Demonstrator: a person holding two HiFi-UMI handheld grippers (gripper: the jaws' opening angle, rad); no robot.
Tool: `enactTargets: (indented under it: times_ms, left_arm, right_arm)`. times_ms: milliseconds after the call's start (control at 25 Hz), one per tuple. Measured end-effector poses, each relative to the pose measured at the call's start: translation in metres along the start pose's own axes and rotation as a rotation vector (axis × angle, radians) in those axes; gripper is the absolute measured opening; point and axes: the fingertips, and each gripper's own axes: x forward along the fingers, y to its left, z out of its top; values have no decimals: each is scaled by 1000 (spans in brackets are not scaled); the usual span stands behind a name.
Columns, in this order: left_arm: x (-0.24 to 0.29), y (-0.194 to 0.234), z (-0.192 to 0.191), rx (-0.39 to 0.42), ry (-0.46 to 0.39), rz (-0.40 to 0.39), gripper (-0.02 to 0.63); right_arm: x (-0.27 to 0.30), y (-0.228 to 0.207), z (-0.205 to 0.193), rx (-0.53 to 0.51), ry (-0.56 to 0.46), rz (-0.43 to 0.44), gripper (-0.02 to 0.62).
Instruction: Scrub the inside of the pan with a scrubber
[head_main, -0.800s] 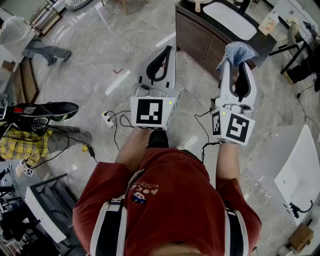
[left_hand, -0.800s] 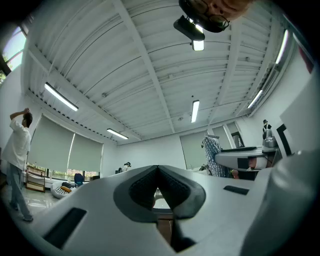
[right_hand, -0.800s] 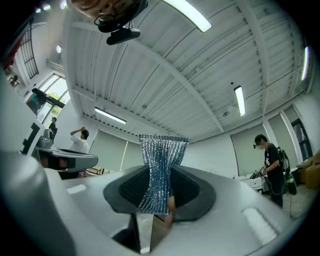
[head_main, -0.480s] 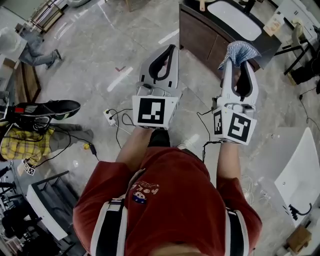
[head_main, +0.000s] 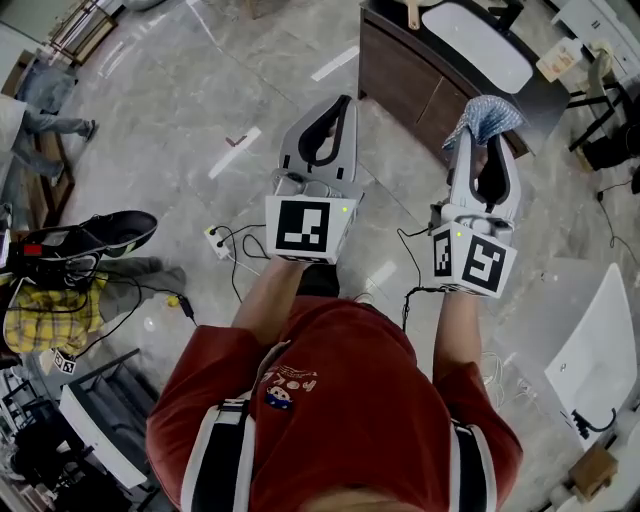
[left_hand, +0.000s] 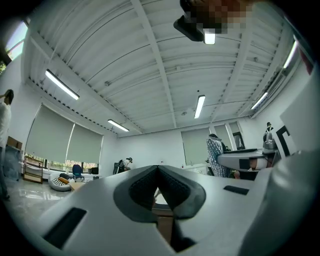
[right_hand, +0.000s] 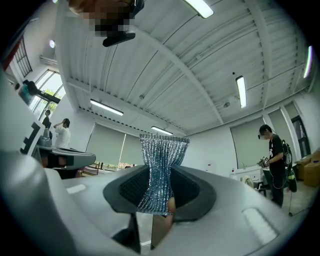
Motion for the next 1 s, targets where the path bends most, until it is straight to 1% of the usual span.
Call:
enactTargets:
  times_ms: [80,280,520,760,1000]
  left_arm:
    - [12,13,-4,-10,9,-4,6]
    - [45,57,-8,-35,-16,3,5]
    - [83,98,-14,-47,-15,-18,5]
    - [120,118,-16,-51,-23,-43,5]
    - [169,116,-31,-46,-14,-57,6]
  right_arm:
    - [16,1,-4,-6,8,-9,146]
    - [61,10,-13,-24,27,-34,147]
    - [111,28,-16,-35,19,-52,149]
    - [149,23,-16,-47,-6,-84,147]
    - [189,-5,-41,-33,-1,-95,147]
